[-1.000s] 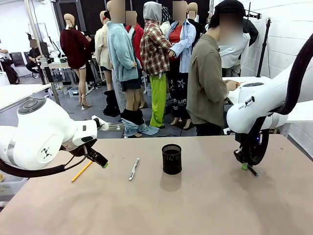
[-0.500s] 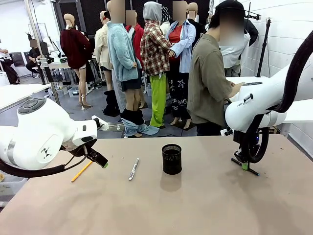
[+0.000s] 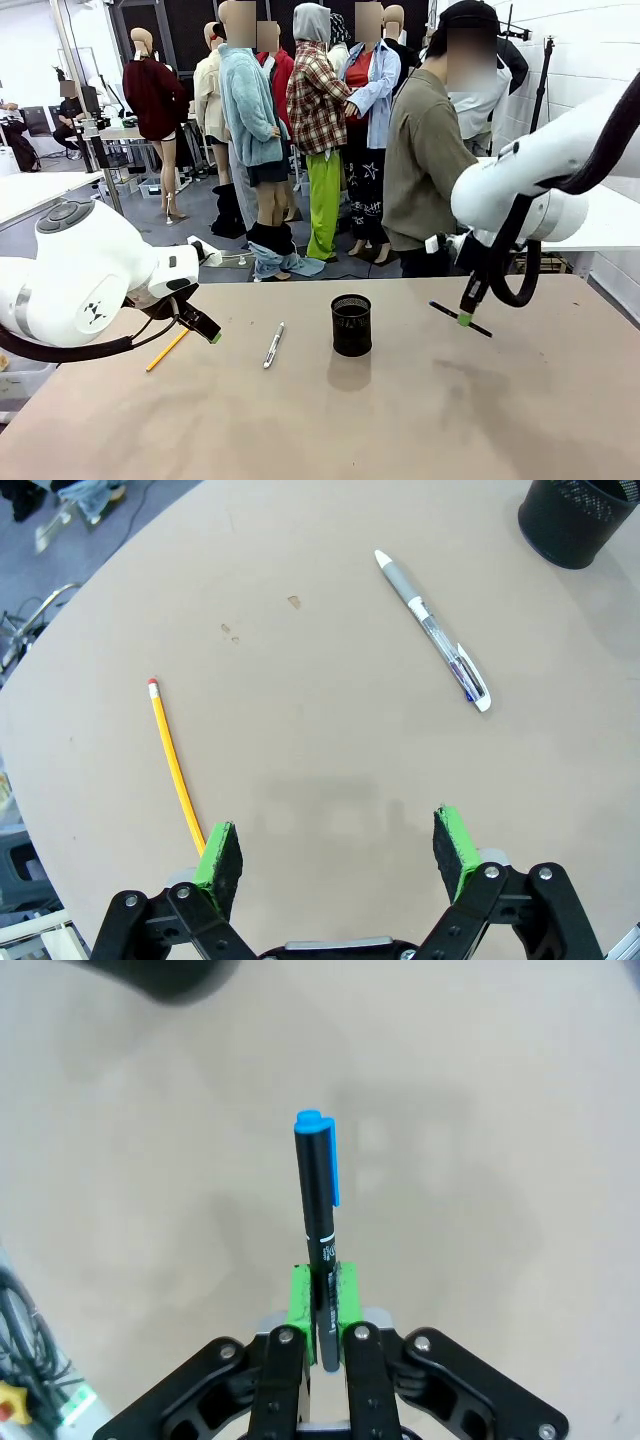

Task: Place the pens into the pen holder.
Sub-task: Pick up a writing instrument from the table and place it into the Pen holder.

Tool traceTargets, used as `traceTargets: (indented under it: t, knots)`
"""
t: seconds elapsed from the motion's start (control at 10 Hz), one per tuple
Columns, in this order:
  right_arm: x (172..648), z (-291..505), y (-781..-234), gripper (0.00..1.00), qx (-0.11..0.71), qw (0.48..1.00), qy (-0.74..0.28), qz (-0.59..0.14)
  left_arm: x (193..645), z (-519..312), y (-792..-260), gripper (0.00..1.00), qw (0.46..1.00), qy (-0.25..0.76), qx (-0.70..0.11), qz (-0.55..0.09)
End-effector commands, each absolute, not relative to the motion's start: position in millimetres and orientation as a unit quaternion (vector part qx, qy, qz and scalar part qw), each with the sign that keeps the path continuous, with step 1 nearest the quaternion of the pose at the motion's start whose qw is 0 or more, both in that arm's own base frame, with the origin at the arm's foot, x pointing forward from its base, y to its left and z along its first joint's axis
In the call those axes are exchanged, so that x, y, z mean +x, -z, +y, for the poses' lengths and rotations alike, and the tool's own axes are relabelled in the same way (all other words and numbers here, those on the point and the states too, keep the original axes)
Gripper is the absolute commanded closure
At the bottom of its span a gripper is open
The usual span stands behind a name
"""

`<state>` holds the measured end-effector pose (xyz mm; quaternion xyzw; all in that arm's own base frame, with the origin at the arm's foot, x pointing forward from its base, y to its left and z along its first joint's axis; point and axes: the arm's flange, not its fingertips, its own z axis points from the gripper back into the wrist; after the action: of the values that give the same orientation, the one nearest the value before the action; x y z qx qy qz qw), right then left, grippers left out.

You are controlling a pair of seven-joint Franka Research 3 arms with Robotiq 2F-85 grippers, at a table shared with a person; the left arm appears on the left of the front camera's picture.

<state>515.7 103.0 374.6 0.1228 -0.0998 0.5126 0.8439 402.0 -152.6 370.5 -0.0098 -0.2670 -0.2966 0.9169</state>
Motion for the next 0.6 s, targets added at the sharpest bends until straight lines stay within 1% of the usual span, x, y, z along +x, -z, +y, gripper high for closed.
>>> traceTargets:
  t: [0.0,0.2,0.5]
  knots:
    - [496,101,-383,1.00,0.217,0.769,-0.584,-0.147,403,-151,-371,0.00,0.917,0.295,-0.010,-0.268]
    - [495,124,-397,1.00,0.286,0.700,-0.618,-0.214,403,-151,-371,0.00,0.917,0.295,-0.010,-0.268]
    - [509,168,-405,1.00,0.389,0.608,-0.634,-0.278,403,-151,-371,0.00,0.917,0.295,-0.010,-0.268]
